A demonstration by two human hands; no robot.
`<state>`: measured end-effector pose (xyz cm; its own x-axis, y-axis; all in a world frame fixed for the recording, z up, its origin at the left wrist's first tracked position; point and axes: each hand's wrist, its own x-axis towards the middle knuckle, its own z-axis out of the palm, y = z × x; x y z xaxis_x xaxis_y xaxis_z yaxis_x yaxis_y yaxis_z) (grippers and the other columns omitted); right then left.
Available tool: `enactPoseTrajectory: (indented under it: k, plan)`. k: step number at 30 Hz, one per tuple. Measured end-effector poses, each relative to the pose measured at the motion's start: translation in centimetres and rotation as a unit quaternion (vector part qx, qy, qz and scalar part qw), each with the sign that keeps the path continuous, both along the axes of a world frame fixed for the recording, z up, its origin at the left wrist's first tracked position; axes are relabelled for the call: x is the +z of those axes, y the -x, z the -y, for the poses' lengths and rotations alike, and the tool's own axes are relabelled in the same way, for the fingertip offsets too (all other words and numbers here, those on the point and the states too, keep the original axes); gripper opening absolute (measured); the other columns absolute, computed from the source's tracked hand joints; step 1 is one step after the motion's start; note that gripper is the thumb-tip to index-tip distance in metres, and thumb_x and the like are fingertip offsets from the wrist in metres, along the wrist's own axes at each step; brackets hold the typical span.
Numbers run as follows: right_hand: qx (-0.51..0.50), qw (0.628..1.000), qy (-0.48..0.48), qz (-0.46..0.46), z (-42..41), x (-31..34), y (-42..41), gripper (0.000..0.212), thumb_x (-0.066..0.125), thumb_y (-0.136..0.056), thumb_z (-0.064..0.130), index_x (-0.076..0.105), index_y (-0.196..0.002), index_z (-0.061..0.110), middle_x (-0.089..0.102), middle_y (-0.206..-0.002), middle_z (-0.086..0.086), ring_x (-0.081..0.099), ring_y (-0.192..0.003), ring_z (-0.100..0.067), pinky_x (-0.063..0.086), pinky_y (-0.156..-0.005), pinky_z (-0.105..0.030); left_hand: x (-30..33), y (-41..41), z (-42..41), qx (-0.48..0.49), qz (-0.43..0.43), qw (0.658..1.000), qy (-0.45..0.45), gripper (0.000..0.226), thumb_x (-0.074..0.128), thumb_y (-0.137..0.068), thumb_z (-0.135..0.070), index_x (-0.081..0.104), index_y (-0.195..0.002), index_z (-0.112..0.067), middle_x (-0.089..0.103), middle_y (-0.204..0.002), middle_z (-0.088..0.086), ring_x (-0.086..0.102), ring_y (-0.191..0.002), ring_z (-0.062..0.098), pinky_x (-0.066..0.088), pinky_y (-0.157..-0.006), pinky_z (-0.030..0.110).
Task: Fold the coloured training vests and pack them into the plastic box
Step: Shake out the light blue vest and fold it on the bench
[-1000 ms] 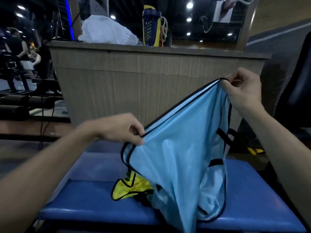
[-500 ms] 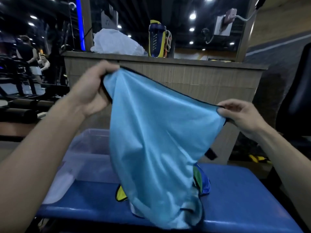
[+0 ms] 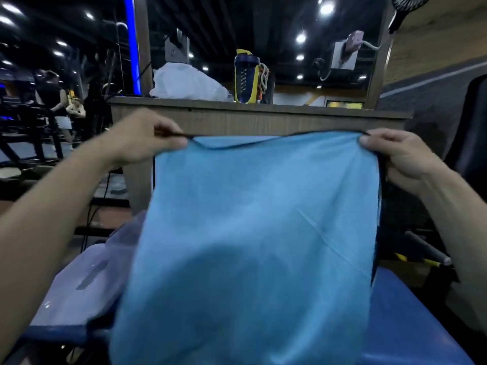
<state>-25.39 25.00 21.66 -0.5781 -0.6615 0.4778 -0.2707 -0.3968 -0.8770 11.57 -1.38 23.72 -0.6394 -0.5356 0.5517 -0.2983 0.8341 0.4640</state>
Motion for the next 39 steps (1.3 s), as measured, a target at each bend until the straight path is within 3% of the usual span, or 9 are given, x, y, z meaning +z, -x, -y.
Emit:
enactPoseTrajectory:
  k: [5,9,13,18,21,24,29,34,39]
  plan:
    - [-0.124,0.977,-0.079,-0.152,1.7,-3.2,0.7,0.014,0.08,-0.08,-0.001,0.073,-0.081,0.011,0.074,-0.081,-0.001,0.066,-0.079,-0.013,0.056,-0.074,-0.018,-4.9,1.9,2.7,0.049,0.095,0.981,0.159,0.005,0.077,-0.088,-0.022,0.079,-0.093,-0.021,0.076,-0.088,-0.006,0.067,-0.083,0.011,0.041,-0.071,0.021]
    - [-0.148,0.95,-0.138,-0.237,2.4,-5.6,1.7,0.019,0.079,-0.08,-0.006,0.071,-0.076,0.011,0.074,-0.085,-0.011,0.069,-0.084,-0.026,0.057,-0.08,-0.028,-7.6,3.1,3.4,0.063,0.073,0.982,0.164,0.008,0.079,-0.086,-0.016,0.08,-0.093,-0.014,0.077,-0.093,0.003,0.066,-0.084,0.016,0.039,-0.075,0.023]
    - [-0.144,0.918,-0.2,-0.311,2.6,-7.4,2.5,0.02,0.078,-0.084,0.002,0.078,-0.081,0.021,0.077,-0.086,0.003,0.072,-0.093,-0.022,0.057,-0.09,-0.041,-9.7,4.0,4.1,0.091,0.048,0.984,0.144,0.004,0.082,-0.077,-0.01,0.078,-0.079,-0.011,0.07,-0.074,-0.002,0.066,-0.072,0.017,0.038,-0.065,0.015]
    - [-0.093,0.947,-0.203,-0.229,2.9,-8.3,2.5,0.013,0.075,-0.087,0.004,0.08,-0.09,0.016,0.078,-0.091,0.001,0.072,-0.091,-0.015,0.056,-0.085,-0.028,-11.0,4.1,5.1,0.096,0.005,0.995,0.007,0.012,0.087,-0.077,-0.019,0.076,-0.072,-0.019,0.066,-0.064,-0.014,0.058,-0.06,-0.002,0.038,-0.057,0.006]
    - [-0.036,0.972,-0.197,-0.123,2.8,-8.5,2.4,0.009,0.076,-0.084,0.011,0.075,-0.091,0.006,0.076,-0.086,-0.007,0.069,-0.083,-0.02,0.059,-0.071,-0.024,-11.4,3.9,5.7,0.013,-0.055,0.985,-0.163,0.006,0.084,-0.081,-0.016,0.078,-0.082,-0.015,0.076,-0.074,-0.006,0.067,-0.072,0.009,0.053,-0.079,0.024]
    - [0.001,0.978,-0.207,-0.021,2.5,-8.7,2.5,0.022,0.076,-0.078,0.025,0.071,-0.089,0.008,0.072,-0.086,-0.005,0.067,-0.08,-0.016,0.055,-0.076,-0.031,-11.6,3.7,6.0,-0.038,-0.12,0.951,-0.284,0.014,0.075,-0.088,-0.008,0.075,-0.099,0.002,0.075,-0.093,0.014,0.065,-0.087,0.02,0.052,-0.09,0.035]
    - [0.004,0.979,-0.201,0.044,3.3,-9.8,2.5,0.022,0.077,-0.081,0.018,0.059,-0.07,0.013,0.062,-0.075,-0.005,0.059,-0.072,-0.017,0.045,-0.071,-0.032,-11.9,4.1,6.2,-0.058,-0.124,0.931,-0.337,0.011,0.071,-0.09,-0.006,0.073,-0.101,-0.003,0.073,-0.085,0.008,0.065,-0.08,0.017,0.056,-0.067,0.02]
    - [-0.058,0.968,-0.242,-0.012,3.6,-10.6,2.6,0.02,0.079,-0.083,0.007,0.06,-0.078,0.01,0.07,-0.079,-0.007,0.066,-0.079,-0.018,0.054,-0.076,-0.036,-11.8,3.8,6.7,-0.053,0.002,0.968,-0.244,0.021,0.081,-0.083,-0.007,0.076,-0.101,-0.017,0.077,-0.089,0.003,0.071,-0.081,0.009,0.056,-0.075,0.017]
    - [-0.103,0.961,-0.225,-0.12,3.7,-11.3,3.0,0.023,0.081,-0.082,0.007,0.063,-0.089,-0.005,0.07,-0.083,-0.015,0.067,-0.076,-0.02,0.058,-0.071,-0.032,-11.9,3.8,6.1,-0.008,0.2,0.971,-0.129,0.009,0.086,-0.081,-0.019,0.078,-0.085,-0.02,0.076,-0.077,0.004,0.065,-0.066,0.009,0.052,-0.061,0.016]
